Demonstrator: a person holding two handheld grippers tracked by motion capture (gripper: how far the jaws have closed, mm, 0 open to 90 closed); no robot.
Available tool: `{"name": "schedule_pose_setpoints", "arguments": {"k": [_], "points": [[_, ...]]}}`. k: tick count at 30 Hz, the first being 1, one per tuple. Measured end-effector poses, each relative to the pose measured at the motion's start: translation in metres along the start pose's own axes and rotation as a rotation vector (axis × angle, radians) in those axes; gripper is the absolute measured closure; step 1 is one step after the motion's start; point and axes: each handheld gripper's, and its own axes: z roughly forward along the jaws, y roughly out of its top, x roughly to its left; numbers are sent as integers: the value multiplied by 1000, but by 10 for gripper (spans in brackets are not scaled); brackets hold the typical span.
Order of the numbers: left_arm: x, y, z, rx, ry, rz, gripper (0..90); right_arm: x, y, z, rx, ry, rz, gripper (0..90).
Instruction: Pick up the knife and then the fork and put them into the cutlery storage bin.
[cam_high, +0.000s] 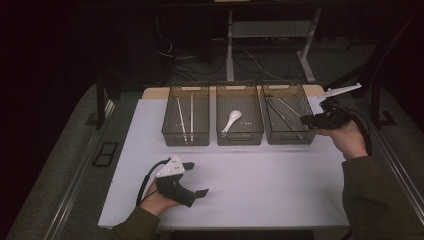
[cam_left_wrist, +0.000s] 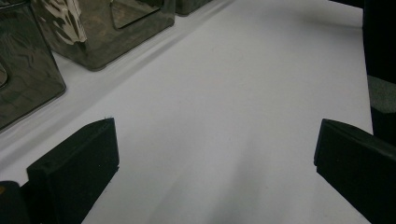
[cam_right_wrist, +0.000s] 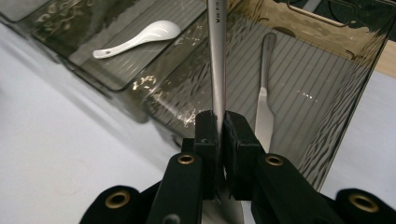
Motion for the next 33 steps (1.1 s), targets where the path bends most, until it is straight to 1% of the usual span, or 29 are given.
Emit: {"name": "schedule_pose_setpoints", "arguments": {"k": [6, 9, 13, 15, 17, 19, 22, 24, 28, 33], "points": [[1, 0, 0, -3, -2, -3, 0, -11, 11, 19, 23, -20, 20, 844], [1, 0, 0, -4, -3, -5, 0, -15, 14, 30, 45, -31, 23, 843], [1, 0, 0, 0, -6, -2, 0, -20, 15, 46, 91, -49, 28, 843], [0, 0, 0, 1, -7, -1, 0, -21, 15, 54, 104, -58, 24, 843], [0, 0, 0, -1, -7, -2, 0, -23, 14, 61, 117, -64, 38, 843], [0, 0, 0, -3, -8, -2, 0, -24, 14, 67, 129, -70, 40, 843], [0, 0, 0, -4, -8, -3, 0, -27, 14, 74, 138, -74, 58, 843], [0, 0, 0, -4, -10, -3, 0, -28, 13, 79, 145, -77, 54, 843], [0, 0, 0, -4, -10, -3, 0, -29, 12, 85, 161, -78, 71, 843], [0, 0, 0, -6, -10, -6, 0, -31, 11, 93, 182, -82, 76, 843]]}}
